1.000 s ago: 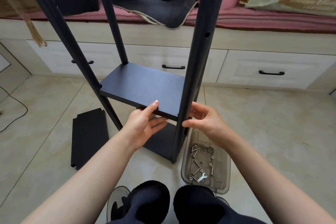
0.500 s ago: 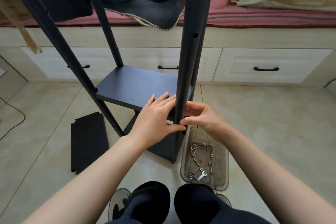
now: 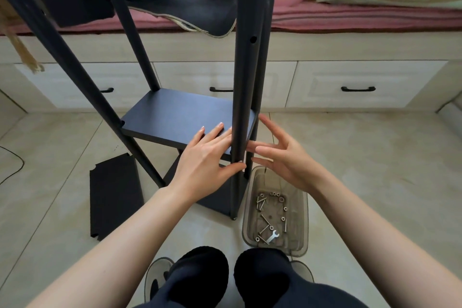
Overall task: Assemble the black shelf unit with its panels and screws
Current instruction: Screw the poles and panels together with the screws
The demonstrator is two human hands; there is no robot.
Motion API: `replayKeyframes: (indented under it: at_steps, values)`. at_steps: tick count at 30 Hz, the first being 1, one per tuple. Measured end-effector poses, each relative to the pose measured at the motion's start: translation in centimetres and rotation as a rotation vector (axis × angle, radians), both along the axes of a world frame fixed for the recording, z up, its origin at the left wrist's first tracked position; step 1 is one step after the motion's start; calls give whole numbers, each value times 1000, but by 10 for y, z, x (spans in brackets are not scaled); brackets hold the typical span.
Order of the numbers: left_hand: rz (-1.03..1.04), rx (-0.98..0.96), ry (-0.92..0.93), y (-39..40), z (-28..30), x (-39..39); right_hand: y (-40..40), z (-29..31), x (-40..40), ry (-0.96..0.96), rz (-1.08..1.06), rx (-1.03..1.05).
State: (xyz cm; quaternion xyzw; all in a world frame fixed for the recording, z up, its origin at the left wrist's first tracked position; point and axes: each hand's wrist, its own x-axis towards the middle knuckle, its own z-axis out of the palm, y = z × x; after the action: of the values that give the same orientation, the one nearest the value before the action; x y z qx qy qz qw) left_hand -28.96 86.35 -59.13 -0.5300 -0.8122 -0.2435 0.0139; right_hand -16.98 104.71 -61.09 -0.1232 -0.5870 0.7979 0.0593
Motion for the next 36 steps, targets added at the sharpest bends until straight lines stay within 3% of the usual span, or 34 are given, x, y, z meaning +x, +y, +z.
replayKeyframes:
  at_steps: [9, 16, 18, 22, 25, 36]
  values:
    - [39, 49, -11, -1, 6, -4, 13, -58, 29, -304, -164, 11]
    - [42, -18, -75, 2, -4, 10, -6, -145, 59, -672, -96, 301]
    - [49, -7, -72, 3, -2, 10, -7, -155, 57, -737, 9, 497]
    - [62, 23, -62, 1, 4, 8, -14, -172, 46, -831, 334, 934]
    - [60, 35, -70, 2, 5, 8, -18, -189, 41, -900, 447, 1042]
    - [62, 40, -102, 2, 6, 10, -19, -216, 35, -928, 318, 1179]
